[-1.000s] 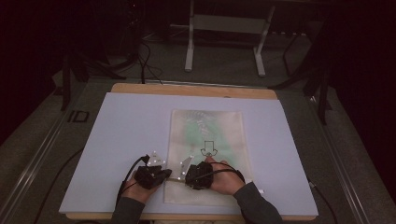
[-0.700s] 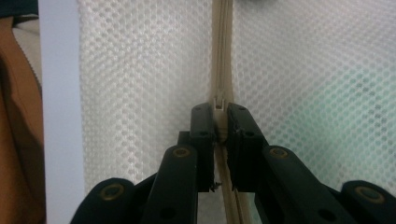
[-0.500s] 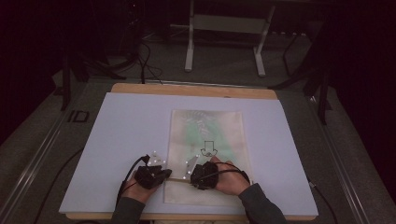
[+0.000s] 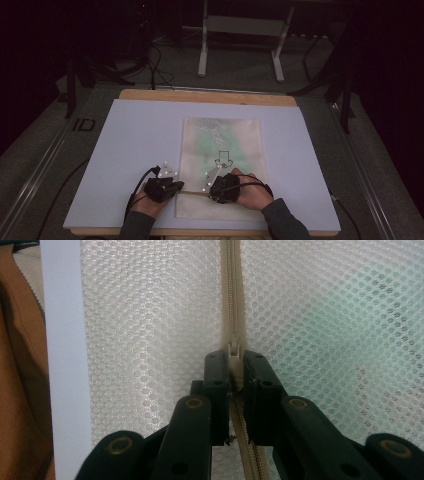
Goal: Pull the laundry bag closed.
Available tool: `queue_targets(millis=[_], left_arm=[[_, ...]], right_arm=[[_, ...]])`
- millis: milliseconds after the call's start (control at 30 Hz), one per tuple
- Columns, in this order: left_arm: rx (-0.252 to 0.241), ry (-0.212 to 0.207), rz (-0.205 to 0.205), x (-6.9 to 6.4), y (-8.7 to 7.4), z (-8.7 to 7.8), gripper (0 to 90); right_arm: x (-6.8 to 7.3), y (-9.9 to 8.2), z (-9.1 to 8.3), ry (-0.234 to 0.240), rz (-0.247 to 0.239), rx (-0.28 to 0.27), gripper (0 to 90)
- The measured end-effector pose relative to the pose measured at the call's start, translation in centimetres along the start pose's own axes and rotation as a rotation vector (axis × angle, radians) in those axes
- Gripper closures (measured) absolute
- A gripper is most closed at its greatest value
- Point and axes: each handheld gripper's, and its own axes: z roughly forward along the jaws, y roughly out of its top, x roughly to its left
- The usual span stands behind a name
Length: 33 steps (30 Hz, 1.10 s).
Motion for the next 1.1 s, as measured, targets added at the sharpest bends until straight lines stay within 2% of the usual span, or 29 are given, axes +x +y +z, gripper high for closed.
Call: queue_targets(millis=[500, 667, 1100], left_arm=[[0.001, -0.001, 0.0, 0.0, 0.0, 0.0, 89.4], [0.001, 0.0, 0.0, 0.0, 0.0, 0.0, 89.4], [0.002, 0.001, 0.001, 0.0, 0.0, 0.0, 89.4]], right_arm=[[0.0, -1.5, -0.5, -0.001, 0.026, 0.003, 82.3], [-0.1, -2.2, -0.7, 0.002, 0.043, -0.016, 82.3], [0.2, -2.9, -0.9, -0.005, 0.04, -0.008, 82.4]])
